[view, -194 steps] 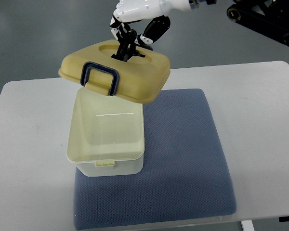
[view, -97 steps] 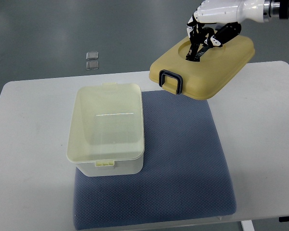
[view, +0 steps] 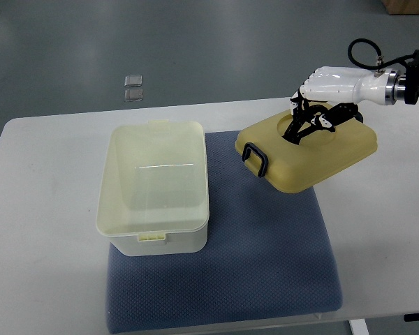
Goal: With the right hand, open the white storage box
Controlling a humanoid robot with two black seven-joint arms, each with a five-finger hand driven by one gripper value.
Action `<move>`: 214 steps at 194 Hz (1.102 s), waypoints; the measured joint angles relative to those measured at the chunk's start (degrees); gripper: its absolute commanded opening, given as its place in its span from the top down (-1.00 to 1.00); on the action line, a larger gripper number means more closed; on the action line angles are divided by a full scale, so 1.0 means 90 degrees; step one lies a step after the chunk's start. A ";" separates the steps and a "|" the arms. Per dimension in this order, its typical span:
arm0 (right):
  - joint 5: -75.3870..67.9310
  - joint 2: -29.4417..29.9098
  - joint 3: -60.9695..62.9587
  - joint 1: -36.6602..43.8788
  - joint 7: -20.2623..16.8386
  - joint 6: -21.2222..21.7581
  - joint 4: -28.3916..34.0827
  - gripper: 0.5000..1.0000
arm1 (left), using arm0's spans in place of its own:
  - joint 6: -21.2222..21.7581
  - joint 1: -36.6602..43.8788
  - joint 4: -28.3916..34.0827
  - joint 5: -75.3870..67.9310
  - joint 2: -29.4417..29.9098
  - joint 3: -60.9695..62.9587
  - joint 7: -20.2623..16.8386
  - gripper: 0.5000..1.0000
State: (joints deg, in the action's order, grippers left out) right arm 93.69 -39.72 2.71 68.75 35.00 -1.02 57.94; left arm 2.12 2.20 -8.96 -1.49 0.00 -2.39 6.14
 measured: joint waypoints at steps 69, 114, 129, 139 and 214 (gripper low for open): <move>-0.0003 0.0491 0.0044 -0.0455 0.0000 -0.0129 -0.0061 -0.46 | 0.0005 0.0000 0.0000 0.0000 0.0000 0.0001 -0.0001 -1.00; -0.0125 0.0639 0.0091 -0.0606 0.0000 -0.0617 -0.0067 -0.72 | 0.0004 0.0000 0.0000 0.0000 0.0000 0.0001 -0.0002 -1.00; -0.0148 0.0632 0.0142 -0.0613 0.0000 -0.0651 -0.0065 -0.71 | 0.0002 0.0000 0.0000 0.0000 0.0000 0.0001 -0.0002 -1.00; -0.0209 0.0613 0.0216 -0.0612 0.0000 -0.0646 -0.0062 -0.71 | 0.0001 0.0000 0.0000 0.0000 0.0000 0.0001 -0.0002 -1.00; -0.1912 0.0548 0.0765 -0.0562 0.0000 0.1095 0.0027 -0.72 | 0.0000 0.0000 0.0000 0.0000 0.0000 0.0002 -0.0001 -1.00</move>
State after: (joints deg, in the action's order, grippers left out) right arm 76.49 -34.79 9.59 63.69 35.00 8.84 58.18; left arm 2.12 2.20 -8.96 -1.49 0.00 -2.37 6.13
